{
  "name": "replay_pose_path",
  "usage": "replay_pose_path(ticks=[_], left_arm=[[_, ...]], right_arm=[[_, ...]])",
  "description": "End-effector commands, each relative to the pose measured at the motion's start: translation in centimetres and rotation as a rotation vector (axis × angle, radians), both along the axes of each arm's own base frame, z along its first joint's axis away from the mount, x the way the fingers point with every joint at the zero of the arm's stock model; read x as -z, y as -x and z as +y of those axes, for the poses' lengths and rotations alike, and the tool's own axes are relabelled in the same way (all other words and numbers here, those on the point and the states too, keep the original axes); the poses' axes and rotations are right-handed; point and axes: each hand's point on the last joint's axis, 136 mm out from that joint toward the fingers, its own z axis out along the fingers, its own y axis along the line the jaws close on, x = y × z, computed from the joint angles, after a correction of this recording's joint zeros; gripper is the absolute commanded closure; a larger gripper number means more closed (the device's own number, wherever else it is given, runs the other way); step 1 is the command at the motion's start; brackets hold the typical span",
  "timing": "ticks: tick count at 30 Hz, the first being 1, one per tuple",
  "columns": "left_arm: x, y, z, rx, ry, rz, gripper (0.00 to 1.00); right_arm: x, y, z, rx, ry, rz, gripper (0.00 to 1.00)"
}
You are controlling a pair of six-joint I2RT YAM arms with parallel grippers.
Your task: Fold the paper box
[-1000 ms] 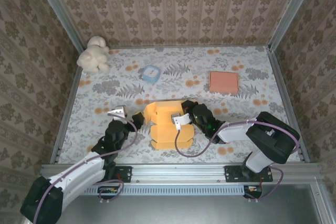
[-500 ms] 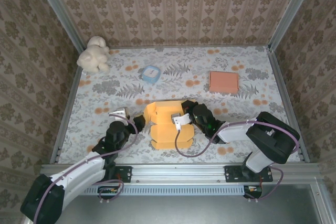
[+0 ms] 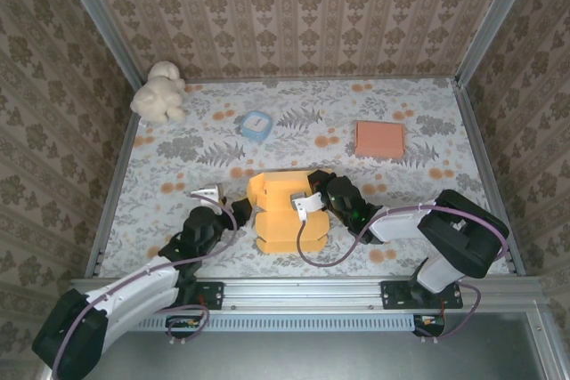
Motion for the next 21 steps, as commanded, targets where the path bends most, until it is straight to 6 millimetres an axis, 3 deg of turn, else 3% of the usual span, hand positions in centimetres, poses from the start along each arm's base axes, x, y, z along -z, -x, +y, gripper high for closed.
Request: replay_pose_path(ticks=[1,12,21], left_arm=[[-1.0,-0.1,-1.2,0.051,0.018,-0.035,0.22],[-0.9,0.3,-4.6,0.185,0.002,-0.034,0.22],[-1.0,0.4,-5.4,0.208,-0.02,-0.045,0.22]], right_arm=[[2.7,1.0,-1.1,-0.007,0.118,0.057,1.0],[2.5,1.1,-1.1,-0.007,0.115,0.058,1.0],[2.7,1.2,-1.0,-0.01,0.119,0.061,1.0]])
